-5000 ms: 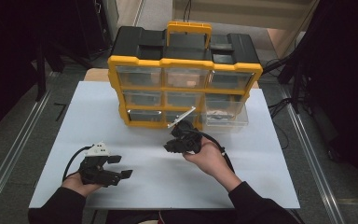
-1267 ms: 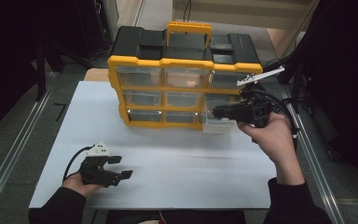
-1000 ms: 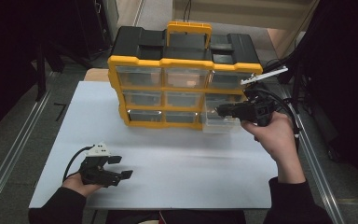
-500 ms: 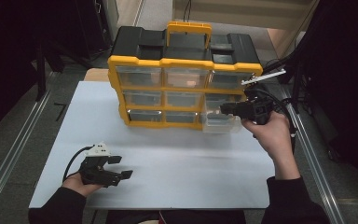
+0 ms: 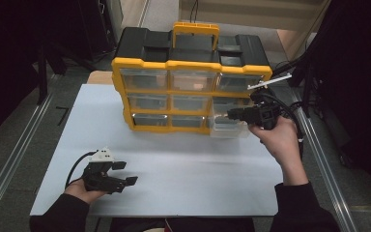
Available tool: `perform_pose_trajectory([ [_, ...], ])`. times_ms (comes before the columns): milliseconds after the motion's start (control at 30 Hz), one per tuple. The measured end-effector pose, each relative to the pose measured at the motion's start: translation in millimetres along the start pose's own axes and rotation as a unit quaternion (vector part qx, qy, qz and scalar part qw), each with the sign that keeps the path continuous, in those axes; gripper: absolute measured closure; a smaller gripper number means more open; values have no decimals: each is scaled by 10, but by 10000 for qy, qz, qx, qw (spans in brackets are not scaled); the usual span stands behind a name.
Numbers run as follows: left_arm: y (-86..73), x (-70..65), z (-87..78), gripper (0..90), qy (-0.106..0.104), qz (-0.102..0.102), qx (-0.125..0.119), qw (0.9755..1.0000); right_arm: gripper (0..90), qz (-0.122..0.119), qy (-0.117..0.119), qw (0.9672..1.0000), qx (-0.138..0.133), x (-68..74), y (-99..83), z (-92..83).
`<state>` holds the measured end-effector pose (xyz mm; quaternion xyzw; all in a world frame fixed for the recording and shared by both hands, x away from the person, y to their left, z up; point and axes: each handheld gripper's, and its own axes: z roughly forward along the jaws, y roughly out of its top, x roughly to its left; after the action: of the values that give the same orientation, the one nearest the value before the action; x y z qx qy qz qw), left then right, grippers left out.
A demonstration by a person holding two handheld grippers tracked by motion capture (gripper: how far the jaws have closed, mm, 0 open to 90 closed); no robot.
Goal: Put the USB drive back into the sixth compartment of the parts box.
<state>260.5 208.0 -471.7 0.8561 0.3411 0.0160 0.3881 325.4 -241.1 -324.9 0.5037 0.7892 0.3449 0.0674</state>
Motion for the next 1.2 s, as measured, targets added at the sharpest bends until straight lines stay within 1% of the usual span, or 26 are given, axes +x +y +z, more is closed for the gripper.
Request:
perform_pose_trajectory([
  [33, 1, 2, -1, 260, -5, -6, -3, 10000, 678, 0, 42, 10000, -72, 2, 0, -15],
  [133, 4, 4, 3, 260, 3, -4, -9, 10000, 657, -28, 38, 9999, -141, 13, 3, -37],
  [167, 7, 5, 6, 260, -6, -6, -22, 10000, 606, -35, 116, 9997, -221, 31, 3, -63],
  [200, 11, 6, 8, 260, -15, 8, -11, 10000, 606, -35, 116, 9997, -221, 31, 3, -63],
  [233, 14, 2, 10, 260, -3, 4, 7, 10000, 569, -99, 187, 9994, -285, 62, -1, -90],
  [333, 19, 0, 19, 260, -26, 20, -12, 10000, 526, -158, 372, 9987, -304, 129, -6, -115],
  [367, 19, 0, 19, 260, -26, 20, -12, 10000, 526, -158, 372, 9987, -304, 129, -6, -115],
  [400, 16, 0, 15, 260, -28, 7, -15, 10000, 513, -294, 464, 9979, -331, 208, -7, -124],
  [433, 16, 0, 9, 260, -13, 8, 1, 10000, 513, -377, 492, 9976, -302, 247, -7, -123],
  [467, 16, 0, 9, 260, -13, 8, 1, 10000, 513, -377, 492, 9976, -302, 247, -7, -123],
  [500, 13, 0, 7, 260, -21, 6, -17, 10000, 510, -448, 505, 9973, -289, 288, -4, -117],
  [533, 11, 1, 4, 260, -21, 12, -22, 10000, 494, -531, 589, 9965, -270, 361, 1, -106],
  [567, 10, 0, 2, 260, -17, 9, -28, 10000, 494, -531, 589, 9965, -270, 361, 1, -106],
  [600, 9, 0, 0, 260, -15, 6, -33, 10000, 477, -600, 724, 9952, -284, 426, -2, -95],
  [633, 10, 0, -3, 260, -14, 11, -35, 10000, 477, -600, 724, 9952, -284, 426, -2, -95],
  [667, 9, -2, -2, 260, -5, 2, -52, 10000, 455, -674, 860, 9935, -314, 489, -21, -85],
  [733, 9, -2, -5, 260, -5, 3, -49, 10000, 420, -785, 906, 9923, -312, 553, -40, -73],
  [800, 9, -1, -5, 260, -4, 4, -47, 10000, 410, -868, 960, 9911, -308, 604, -61, -63],
  [867, 9, -2, -4, 260, -10, 12, -43, 10000, 394, -919, 1030, 9900, -295, 643, -86, -47],
  [967, 9, -3, -4, 260, -13, 11, -41, 10000, 385, -962, 1057, 9894, -248, 671, -120, -16],
  [1000, 9, -3, -4, 260, -12, 14, -41, 10000, 384, -1038, 1105, 9883, -186, 685, -163, 22],
  [1033, 9, -3, -5, 260, -11, 9, -45, 10000, 384, -1089, 1096, 9878, -166, 688, -189, 43],
  [1100, 9, -4, -5, 260, -6, 8, -41, 10000, 384, -1094, 1089, 9880, -112, 690, -214, 63],
  [1133, 10, -3, -4, 260, -12, 10, -47, 10000, 384, -1105, 1088, 9879, -69, 686, -264, 91],
  [1200, 12, -5, -3, 260, -11, 10, -41, 10000, 377, -1102, 1153, 9872, -67, 685, -309, 102],
])
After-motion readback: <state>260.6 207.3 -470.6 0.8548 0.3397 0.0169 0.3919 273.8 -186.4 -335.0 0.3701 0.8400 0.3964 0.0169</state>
